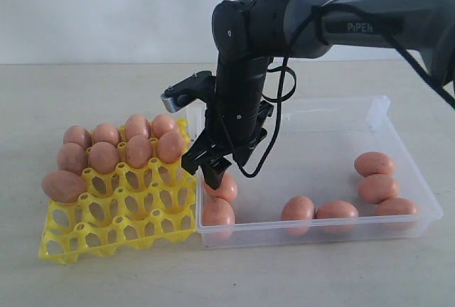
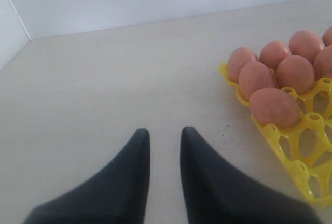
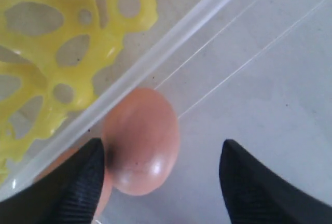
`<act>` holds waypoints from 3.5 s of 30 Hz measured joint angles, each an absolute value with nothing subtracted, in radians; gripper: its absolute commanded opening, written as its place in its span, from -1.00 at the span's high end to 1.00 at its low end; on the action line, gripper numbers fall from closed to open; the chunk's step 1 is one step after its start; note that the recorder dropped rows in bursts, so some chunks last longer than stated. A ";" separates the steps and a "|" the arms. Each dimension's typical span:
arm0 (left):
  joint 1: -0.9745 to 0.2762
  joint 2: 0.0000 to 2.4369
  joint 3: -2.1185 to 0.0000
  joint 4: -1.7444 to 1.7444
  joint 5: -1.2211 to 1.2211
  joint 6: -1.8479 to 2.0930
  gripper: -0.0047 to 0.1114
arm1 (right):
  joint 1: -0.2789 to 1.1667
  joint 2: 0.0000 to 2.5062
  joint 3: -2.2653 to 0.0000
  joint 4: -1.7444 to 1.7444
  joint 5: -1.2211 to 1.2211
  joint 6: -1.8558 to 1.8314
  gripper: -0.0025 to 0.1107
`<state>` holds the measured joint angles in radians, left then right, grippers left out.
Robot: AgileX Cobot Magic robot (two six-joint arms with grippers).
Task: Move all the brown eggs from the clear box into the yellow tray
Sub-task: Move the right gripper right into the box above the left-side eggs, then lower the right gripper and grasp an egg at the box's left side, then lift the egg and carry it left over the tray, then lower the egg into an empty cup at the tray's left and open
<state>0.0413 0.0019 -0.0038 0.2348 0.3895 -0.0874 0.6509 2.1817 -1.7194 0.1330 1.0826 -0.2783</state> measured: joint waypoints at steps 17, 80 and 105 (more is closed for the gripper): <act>0.041 0.002 -0.004 0.235 0.390 -0.087 0.55 | 0.651 2.235 -1.719 0.127 0.994 -0.302 0.89; 0.041 0.002 -0.004 0.235 0.390 -0.087 0.55 | 0.782 2.113 -1.410 -1.141 -0.724 1.193 0.96; 0.041 0.002 -0.004 0.235 0.390 -0.087 0.55 | 0.780 2.179 -1.413 -1.205 -0.542 1.101 0.96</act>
